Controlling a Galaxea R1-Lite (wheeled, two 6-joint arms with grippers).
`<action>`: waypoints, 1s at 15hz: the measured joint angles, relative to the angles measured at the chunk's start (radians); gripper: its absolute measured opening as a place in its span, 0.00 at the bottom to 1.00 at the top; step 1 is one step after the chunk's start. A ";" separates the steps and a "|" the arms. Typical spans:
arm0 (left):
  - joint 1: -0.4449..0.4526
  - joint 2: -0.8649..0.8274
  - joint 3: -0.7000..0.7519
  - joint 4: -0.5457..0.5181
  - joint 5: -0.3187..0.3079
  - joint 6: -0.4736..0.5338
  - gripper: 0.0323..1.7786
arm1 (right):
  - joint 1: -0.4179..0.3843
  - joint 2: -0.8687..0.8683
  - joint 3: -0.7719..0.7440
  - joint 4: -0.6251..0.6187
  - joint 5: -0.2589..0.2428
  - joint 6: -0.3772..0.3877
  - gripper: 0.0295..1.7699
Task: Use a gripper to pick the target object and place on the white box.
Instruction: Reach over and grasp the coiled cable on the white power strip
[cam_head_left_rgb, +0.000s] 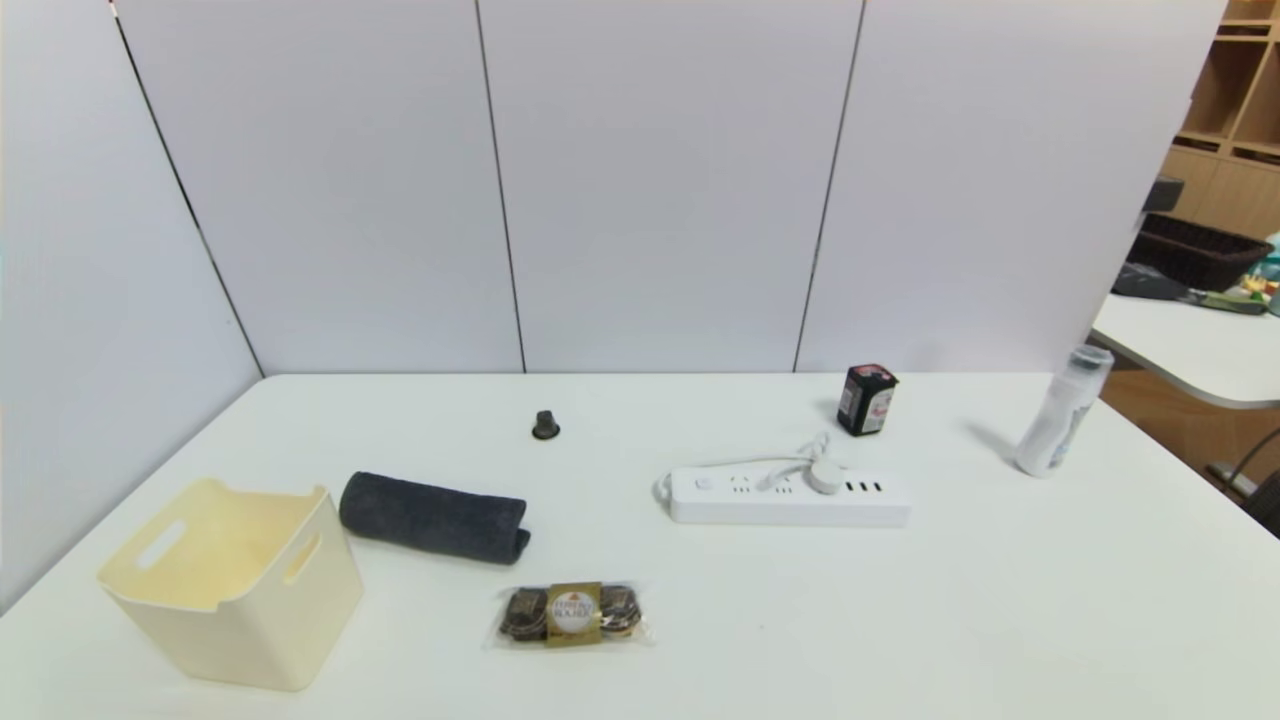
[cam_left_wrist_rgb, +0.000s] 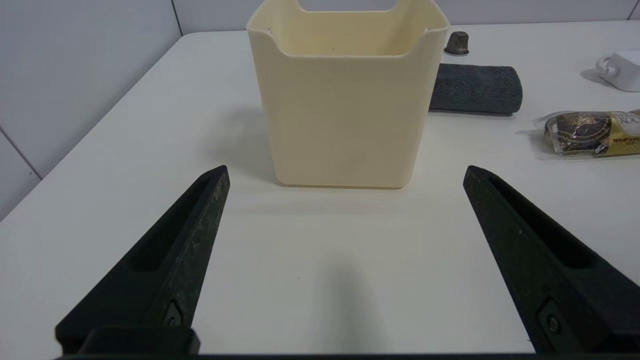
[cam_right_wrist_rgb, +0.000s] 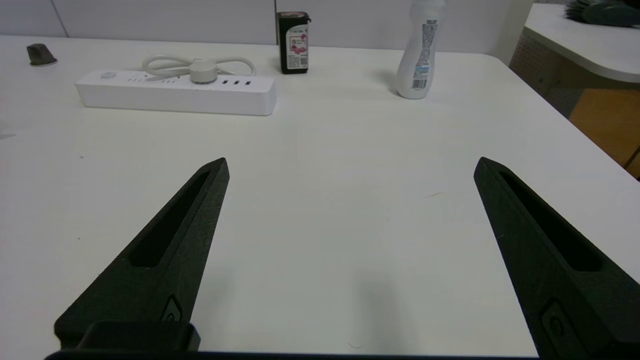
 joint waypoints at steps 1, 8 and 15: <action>0.000 0.000 0.000 0.000 0.000 0.000 0.95 | 0.000 0.000 0.000 0.000 0.000 0.000 0.96; 0.000 0.000 0.000 0.000 0.001 -0.002 0.95 | 0.000 0.000 0.000 0.000 0.000 0.000 0.96; 0.000 0.027 -0.019 0.007 -0.001 0.029 0.95 | 0.000 0.000 0.000 0.000 0.000 0.000 0.96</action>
